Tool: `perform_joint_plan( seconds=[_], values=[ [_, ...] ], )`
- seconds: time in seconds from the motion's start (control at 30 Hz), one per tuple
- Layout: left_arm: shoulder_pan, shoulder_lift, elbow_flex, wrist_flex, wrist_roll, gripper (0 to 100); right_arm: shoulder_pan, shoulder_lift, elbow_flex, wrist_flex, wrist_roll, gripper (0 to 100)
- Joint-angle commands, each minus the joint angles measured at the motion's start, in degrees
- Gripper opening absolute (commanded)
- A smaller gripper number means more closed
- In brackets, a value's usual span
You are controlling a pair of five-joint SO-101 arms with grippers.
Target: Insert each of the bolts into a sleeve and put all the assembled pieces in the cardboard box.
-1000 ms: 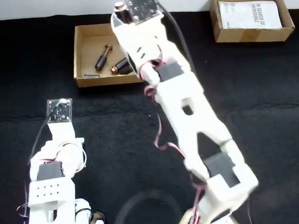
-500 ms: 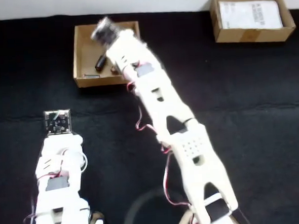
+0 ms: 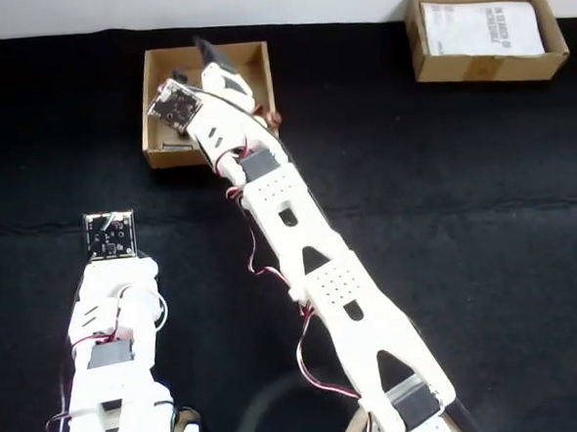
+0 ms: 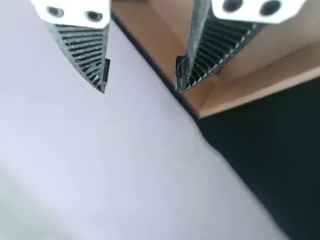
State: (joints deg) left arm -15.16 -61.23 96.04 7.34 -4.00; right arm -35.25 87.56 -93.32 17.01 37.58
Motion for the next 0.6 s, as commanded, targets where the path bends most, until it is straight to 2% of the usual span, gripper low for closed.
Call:
perform_joint_plan(
  seconds=[0.0,0.1,0.3,0.57],
  values=[
    [-0.4,-0.1,0.7,-0.8,-0.2,1,0.5,-3.1,-8.7,2.9,-1.0,19.4],
    [-0.4,-0.1,0.7,-0.8,-0.2,1,1.3,-8.0,-8.7,8.7,-7.6,19.4],
    [-0.4,-0.1,0.7,-0.8,-0.2,1,1.2,-22.0,-8.6,30.4,-21.4,19.4],
    [-0.4,0.0,0.7,-0.8,-0.2,1,1.4,-35.1,-8.6,50.7,-31.1,19.4]
  ],
)
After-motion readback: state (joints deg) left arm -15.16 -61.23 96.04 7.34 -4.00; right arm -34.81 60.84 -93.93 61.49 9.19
